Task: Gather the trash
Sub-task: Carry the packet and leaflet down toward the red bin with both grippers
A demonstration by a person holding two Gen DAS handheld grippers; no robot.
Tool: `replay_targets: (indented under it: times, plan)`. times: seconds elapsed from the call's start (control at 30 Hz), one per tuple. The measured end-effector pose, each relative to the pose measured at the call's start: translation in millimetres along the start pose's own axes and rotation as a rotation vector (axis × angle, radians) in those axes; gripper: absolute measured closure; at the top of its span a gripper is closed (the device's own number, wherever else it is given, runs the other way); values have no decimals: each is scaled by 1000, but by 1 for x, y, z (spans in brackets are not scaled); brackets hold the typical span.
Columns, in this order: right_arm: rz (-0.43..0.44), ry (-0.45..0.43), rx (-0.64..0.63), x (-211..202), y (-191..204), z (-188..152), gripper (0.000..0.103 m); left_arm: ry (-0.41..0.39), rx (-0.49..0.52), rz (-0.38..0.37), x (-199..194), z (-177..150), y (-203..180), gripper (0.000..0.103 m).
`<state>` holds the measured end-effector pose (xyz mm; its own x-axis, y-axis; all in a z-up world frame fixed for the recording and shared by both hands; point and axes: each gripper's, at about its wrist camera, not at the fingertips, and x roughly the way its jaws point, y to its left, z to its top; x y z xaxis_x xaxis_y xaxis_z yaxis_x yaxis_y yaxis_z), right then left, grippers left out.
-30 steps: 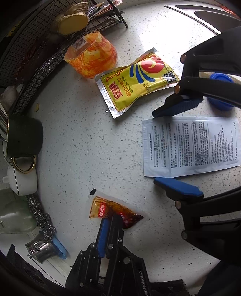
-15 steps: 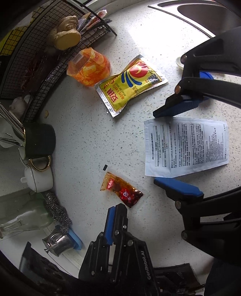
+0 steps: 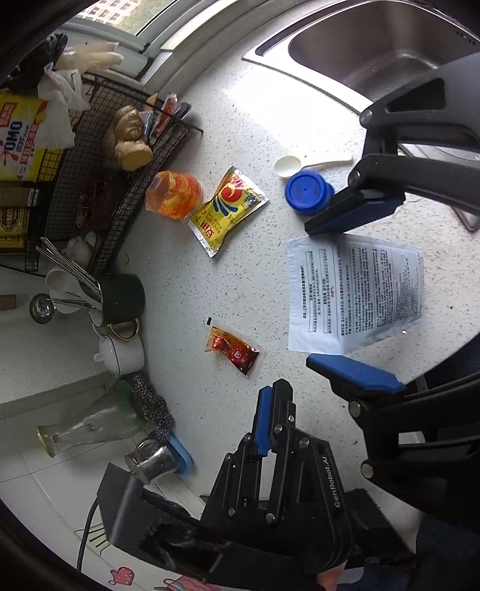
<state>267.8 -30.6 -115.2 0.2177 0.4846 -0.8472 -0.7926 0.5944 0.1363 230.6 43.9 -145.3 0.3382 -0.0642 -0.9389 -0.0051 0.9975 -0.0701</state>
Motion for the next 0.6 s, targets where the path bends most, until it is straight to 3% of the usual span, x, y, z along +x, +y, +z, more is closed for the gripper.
replay_targets:
  times: [0.3, 0.6]
  plan:
    - [-51, -53, 75, -63, -1, -66, 42, -39, 101, -27, -29, -45, -72, 95]
    - [-107, -90, 164, -129, 16, -154, 42, -51, 179, -52, -54, -115, -144, 95]
